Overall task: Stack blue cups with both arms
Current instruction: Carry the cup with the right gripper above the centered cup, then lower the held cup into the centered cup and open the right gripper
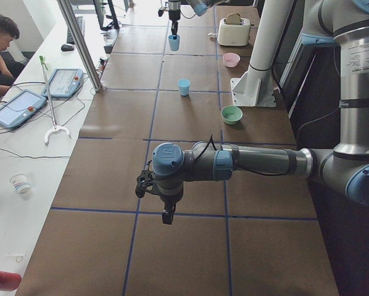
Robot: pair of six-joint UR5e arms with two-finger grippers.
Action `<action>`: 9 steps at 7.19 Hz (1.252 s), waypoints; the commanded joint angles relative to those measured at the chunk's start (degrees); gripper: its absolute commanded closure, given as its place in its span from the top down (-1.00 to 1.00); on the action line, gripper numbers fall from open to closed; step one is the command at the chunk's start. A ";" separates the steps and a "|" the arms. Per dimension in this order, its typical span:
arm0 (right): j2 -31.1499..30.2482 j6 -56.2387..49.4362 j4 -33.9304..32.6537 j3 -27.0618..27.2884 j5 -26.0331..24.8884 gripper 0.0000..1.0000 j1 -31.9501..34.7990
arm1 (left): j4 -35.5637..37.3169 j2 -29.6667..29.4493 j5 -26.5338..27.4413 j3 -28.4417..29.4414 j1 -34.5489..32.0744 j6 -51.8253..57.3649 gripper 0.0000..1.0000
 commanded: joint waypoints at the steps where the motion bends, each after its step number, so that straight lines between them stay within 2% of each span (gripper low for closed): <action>1: 11.34 14.56 -4.06 -1.55 -8.67 -1.00 -9.69 | 0.00 0.31 0.04 -0.63 0.00 -0.21 1.00; 2: 16.08 19.16 -4.06 -4.87 -15.59 -1.00 -14.18 | 0.00 0.23 0.04 -0.55 0.00 -0.21 1.00; 3: 19.52 22.94 -4.06 -8.56 -18.27 -1.00 -17.44 | 0.00 0.23 0.04 -0.55 0.00 -0.21 1.00; 4: 19.90 23.85 -3.88 -10.08 -22.65 -1.00 -20.69 | 0.00 0.23 0.04 -0.55 0.00 -0.21 1.00; 8: 19.03 23.86 -3.97 -9.92 -23.75 -1.00 -22.04 | 0.00 0.23 -0.05 -0.20 0.00 -0.21 1.00; 9: 18.68 23.77 -3.88 -10.00 -23.66 -0.95 -22.13 | 0.00 0.31 -0.05 -0.03 0.00 -0.21 1.00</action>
